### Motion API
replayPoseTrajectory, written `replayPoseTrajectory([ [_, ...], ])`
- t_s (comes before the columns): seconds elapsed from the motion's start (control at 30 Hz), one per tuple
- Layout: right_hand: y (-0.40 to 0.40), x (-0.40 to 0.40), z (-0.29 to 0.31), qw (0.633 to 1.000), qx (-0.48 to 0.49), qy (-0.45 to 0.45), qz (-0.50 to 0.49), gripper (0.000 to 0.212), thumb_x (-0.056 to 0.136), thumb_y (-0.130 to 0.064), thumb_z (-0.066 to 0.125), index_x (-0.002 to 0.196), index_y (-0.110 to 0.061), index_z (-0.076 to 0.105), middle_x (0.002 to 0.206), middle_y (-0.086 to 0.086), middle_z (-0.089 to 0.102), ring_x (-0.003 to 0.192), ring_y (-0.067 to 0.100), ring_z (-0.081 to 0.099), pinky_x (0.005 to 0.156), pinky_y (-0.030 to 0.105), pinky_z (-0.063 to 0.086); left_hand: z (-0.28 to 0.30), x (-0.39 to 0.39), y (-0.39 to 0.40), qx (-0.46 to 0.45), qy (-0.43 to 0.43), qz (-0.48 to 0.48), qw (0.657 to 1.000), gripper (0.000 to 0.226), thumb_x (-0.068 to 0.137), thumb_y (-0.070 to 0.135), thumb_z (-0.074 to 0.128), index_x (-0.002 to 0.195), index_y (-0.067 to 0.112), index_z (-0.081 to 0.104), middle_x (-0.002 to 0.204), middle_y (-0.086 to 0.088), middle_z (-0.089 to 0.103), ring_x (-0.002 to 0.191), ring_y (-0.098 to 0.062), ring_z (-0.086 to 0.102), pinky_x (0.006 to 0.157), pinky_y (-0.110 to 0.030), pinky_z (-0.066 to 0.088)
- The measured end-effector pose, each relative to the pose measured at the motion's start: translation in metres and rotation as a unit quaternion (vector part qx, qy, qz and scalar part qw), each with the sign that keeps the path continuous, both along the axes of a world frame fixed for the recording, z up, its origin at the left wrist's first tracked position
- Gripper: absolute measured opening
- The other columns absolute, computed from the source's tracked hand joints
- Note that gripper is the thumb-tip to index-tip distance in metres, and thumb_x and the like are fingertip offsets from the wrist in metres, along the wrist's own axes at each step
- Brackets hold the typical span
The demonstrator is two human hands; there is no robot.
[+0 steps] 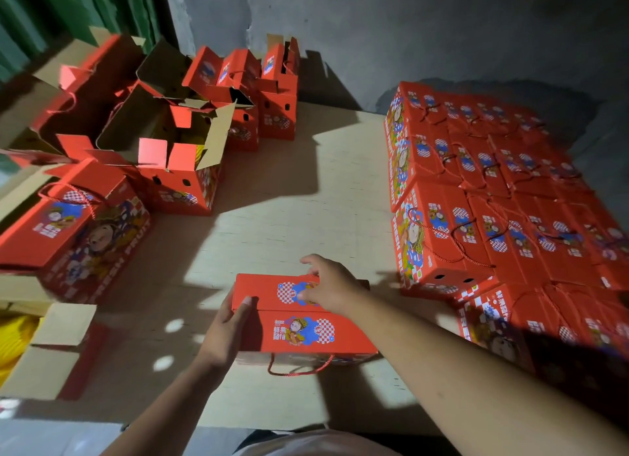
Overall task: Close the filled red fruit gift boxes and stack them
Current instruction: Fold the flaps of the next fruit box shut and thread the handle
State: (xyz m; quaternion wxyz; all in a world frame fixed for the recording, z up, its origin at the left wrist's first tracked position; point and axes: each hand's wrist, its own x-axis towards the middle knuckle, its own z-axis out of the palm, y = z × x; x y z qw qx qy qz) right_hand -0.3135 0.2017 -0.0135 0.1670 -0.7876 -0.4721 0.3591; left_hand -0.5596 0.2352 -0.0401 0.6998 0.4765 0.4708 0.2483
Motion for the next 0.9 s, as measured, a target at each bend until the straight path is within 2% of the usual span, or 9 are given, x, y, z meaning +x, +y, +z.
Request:
replayPoseTrajectory([
  [0.1,-0.006,-0.006,-0.005,0.995,0.101,-0.011,-0.017,0.053,0.092,-0.009,0.071,0.137,-0.033,0.055,0.103,-0.009,0.061,0.091,0.015,0.062,0.075,0.026,0.053,-0.001,0.000,0.001,0.007,0.005,-0.002,1.000,0.026,0.104,0.050,0.058,0.127,0.042,0.066,0.118,0.004,0.078,0.107,-0.017,0.076,0.082,-0.028,0.060],
  [0.17,-0.017,-0.009,0.000,0.987,0.152,-0.046,-0.006,0.049,0.095,-0.008,0.066,0.135,-0.033,0.054,0.093,-0.013,0.056,0.087,0.006,0.058,0.075,0.025,0.052,-0.004,0.000,0.001,0.015,0.013,0.001,1.000,0.026,0.104,0.050,0.058,0.127,0.041,0.067,0.117,0.006,0.078,0.106,-0.015,0.076,0.087,-0.033,0.057],
  [0.27,-0.040,-0.023,0.013,0.978,0.183,-0.081,0.065,0.051,0.096,-0.019,0.066,0.140,-0.039,0.049,0.088,-0.013,0.058,0.083,0.005,0.056,0.073,0.022,0.045,-0.005,0.001,0.001,0.019,0.012,0.001,1.000,0.026,0.104,0.049,0.058,0.126,0.039,0.067,0.116,0.005,0.078,0.105,-0.015,0.076,0.084,-0.030,0.057],
  [0.37,-0.075,-0.041,0.014,0.949,0.196,-0.143,0.202,0.048,0.095,-0.031,0.063,0.141,-0.032,0.050,0.097,-0.006,0.068,0.091,0.018,0.061,0.086,0.032,0.046,-0.008,0.002,0.002,0.022,0.009,0.000,1.000,0.026,0.105,0.047,0.058,0.126,0.035,0.068,0.117,0.003,0.078,0.106,-0.016,0.076,0.079,-0.022,0.059],
  [0.47,-0.110,-0.047,-0.002,0.887,0.182,-0.258,0.337,0.059,0.090,-0.038,0.068,0.144,-0.028,0.047,0.126,0.000,0.058,0.117,0.024,0.053,0.104,0.047,0.044,-0.013,0.001,0.003,0.018,0.009,0.005,1.000,0.030,0.103,0.051,0.059,0.126,0.034,0.068,0.118,0.003,0.078,0.109,-0.017,0.075,0.088,-0.033,0.057],
  [0.57,-0.129,-0.040,-0.017,0.829,0.189,-0.366,0.378,0.078,0.086,-0.023,0.069,0.156,-0.026,0.036,0.133,0.006,0.050,0.121,0.029,0.053,0.108,0.051,0.046,-0.020,0.000,0.005,0.015,0.011,0.005,1.000,0.038,0.100,0.057,0.062,0.130,0.035,0.066,0.119,0.004,0.078,0.109,-0.017,0.075,0.095,-0.041,0.055],
  [0.67,-0.134,-0.030,-0.025,0.789,0.199,-0.446,0.372,0.086,0.081,-0.010,0.058,0.162,-0.025,0.032,0.133,0.009,0.054,0.121,0.029,0.056,0.109,0.053,0.048,-0.023,0.000,0.006,0.016,0.017,0.001,1.000,0.040,0.098,0.059,0.063,0.130,0.036,0.066,0.119,0.004,0.078,0.109,-0.017,0.075,0.097,-0.043,0.056],
  [0.8,-0.132,-0.023,-0.027,0.783,0.200,-0.458,0.370,0.084,0.082,-0.014,0.060,0.162,-0.025,0.036,0.132,0.008,0.054,0.120,0.030,0.056,0.107,0.052,0.050,-0.022,-0.001,0.006,0.020,0.012,-0.005,1.000,0.038,0.100,0.057,0.061,0.131,0.035,0.066,0.119,0.002,0.078,0.109,-0.019,0.075,0.094,-0.041,0.056],
  [0.9,-0.124,-0.031,-0.026,0.807,0.254,-0.414,0.336,0.060,0.089,-0.023,0.067,0.148,-0.024,0.055,0.117,0.003,0.059,0.106,0.028,0.059,0.099,0.049,0.050,-0.020,0.000,0.005,0.028,0.006,-0.007,1.000,0.033,0.102,0.053,0.059,0.128,0.035,0.067,0.119,0.001,0.078,0.108,-0.019,0.075,0.086,-0.031,0.058],
])
